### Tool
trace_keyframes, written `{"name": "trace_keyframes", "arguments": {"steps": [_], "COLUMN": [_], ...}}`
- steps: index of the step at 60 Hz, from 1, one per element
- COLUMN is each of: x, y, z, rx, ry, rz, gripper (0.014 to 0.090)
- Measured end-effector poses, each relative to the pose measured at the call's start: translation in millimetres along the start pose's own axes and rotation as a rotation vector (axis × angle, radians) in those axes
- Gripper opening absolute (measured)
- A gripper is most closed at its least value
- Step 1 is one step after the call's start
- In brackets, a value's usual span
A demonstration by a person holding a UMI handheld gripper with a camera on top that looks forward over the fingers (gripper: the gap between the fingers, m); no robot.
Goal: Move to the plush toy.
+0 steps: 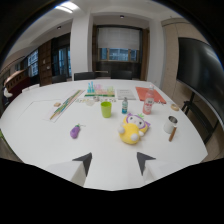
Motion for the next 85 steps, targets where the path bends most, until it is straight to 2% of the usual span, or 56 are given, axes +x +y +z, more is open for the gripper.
{"name": "trace_keyframes", "arguments": {"steps": [10, 17, 32, 42, 56, 68, 85], "x": [5.4, 32.3, 87.0, 114.6, 117.7, 115.8, 116.8], "y": [17.5, 30.9, 23.0, -4.8, -28.7, -32.0, -29.6], "z": [-5.1, -5.1, 42.8, 103.1, 183.3, 208.4, 213.3], "rx": [-0.010, -0.046, -0.087, -0.097, -0.143, -0.168, -0.180], "ry": [0.016, 0.056, 0.095, 0.083, 0.026, -0.003, -0.004], "rz": [0.006, -0.002, 0.023, 0.013, 0.018, 0.025, 0.023], "gripper": [0.0854, 0.0854, 0.0855, 0.0854, 0.0851, 0.0852, 0.0851]}}
